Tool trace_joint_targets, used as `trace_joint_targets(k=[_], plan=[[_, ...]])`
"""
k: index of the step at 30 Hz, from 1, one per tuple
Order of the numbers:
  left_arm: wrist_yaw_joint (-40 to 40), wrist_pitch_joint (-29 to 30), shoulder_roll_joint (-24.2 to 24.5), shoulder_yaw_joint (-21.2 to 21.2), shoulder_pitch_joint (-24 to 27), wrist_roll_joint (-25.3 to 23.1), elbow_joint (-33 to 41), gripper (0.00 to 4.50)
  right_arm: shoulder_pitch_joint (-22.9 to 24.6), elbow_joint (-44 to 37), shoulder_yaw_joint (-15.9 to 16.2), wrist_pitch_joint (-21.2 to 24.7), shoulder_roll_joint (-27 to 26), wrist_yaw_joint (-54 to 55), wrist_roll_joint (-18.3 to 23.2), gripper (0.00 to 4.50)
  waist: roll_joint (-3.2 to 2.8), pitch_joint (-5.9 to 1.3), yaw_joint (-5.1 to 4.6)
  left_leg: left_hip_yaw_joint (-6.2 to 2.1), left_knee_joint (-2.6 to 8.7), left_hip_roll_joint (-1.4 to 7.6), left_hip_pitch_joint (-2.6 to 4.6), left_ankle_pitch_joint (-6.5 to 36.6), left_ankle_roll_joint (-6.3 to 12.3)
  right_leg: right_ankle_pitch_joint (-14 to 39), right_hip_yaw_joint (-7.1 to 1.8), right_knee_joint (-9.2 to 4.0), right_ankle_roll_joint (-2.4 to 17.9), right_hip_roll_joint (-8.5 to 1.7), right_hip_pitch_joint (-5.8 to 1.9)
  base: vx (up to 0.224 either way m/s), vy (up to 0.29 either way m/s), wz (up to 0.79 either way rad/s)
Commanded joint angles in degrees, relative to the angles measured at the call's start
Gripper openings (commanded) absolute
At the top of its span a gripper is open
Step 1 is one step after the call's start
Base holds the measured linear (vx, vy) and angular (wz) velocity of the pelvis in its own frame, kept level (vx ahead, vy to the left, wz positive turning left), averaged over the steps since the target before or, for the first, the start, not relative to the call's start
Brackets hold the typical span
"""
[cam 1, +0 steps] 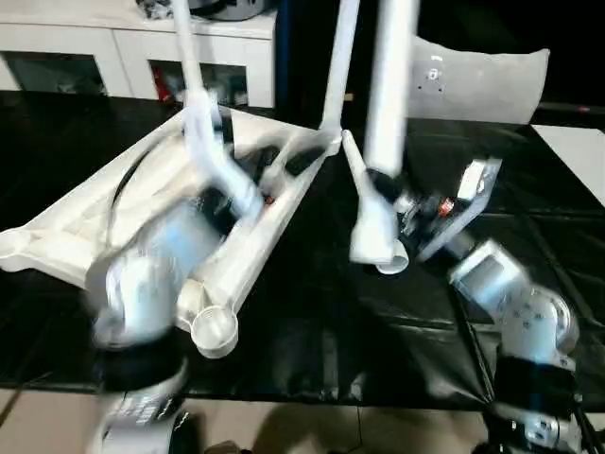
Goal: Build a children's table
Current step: Pick table leg
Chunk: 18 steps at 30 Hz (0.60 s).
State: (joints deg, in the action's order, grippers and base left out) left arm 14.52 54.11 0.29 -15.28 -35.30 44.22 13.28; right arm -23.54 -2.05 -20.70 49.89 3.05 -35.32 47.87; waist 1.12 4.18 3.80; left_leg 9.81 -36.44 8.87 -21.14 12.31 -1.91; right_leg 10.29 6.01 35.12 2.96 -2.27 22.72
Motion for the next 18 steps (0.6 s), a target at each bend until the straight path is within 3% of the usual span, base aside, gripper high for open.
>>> trace_joint_targets(k=[1,3,10,18], plan=[[-0.6,1.7,-0.8,-0.8,-0.9,1.2,-1.8,4.5,0.9,-2.6,0.7,0.5,0.4,-0.8,1.9,1.87,-0.01,-4.29,0.72,-1.84,4.24,3.89,0.46,4.2,2.55,22.7,-3.82,-6.31,2.8,-6.74,-3.13,0.0,0.0,0.0],[-0.4,2.4,-1.9,-0.8,-1.5,2.6,-2.7,4.5,1.8,-3.8,1.5,0.6,0.7,-1.1,3.1,1.87,-0.29,-4.36,1.02,-1.95,4.37,4.05,0.51,3.9,2.45,22.9,-3.71,-6.39,2.4,-6.82,-3.19,0.0,0.0,0.0],[-1.4,5.0,-3.4,-0.7,-2.3,6.0,-3.9,4.5,2.9,-5.5,3.4,1.5,1.9,-2.6,3.1,1.87,-0.18,-4.44,2.04,-2.02,4.5,4.39,0.4,3.3,1.96,20.2,-3.87,-6.05,2.5,-7.06,-3.27,0.0,0.0,0.0],[-1.6,6.9,-3.8,-0.2,-2.9,8.4,-3.6,4.5,4.5,-7.7,8.7,-0.2,4.1,-3.8,0.4,1.87,0.12,-4.29,2.28,-2.02,4.61,4.25,0.36,4.0,1.37,23.4,-3.76,-6.61,0.3,-7.06,-3.23,0.0,0.0,0.0]])
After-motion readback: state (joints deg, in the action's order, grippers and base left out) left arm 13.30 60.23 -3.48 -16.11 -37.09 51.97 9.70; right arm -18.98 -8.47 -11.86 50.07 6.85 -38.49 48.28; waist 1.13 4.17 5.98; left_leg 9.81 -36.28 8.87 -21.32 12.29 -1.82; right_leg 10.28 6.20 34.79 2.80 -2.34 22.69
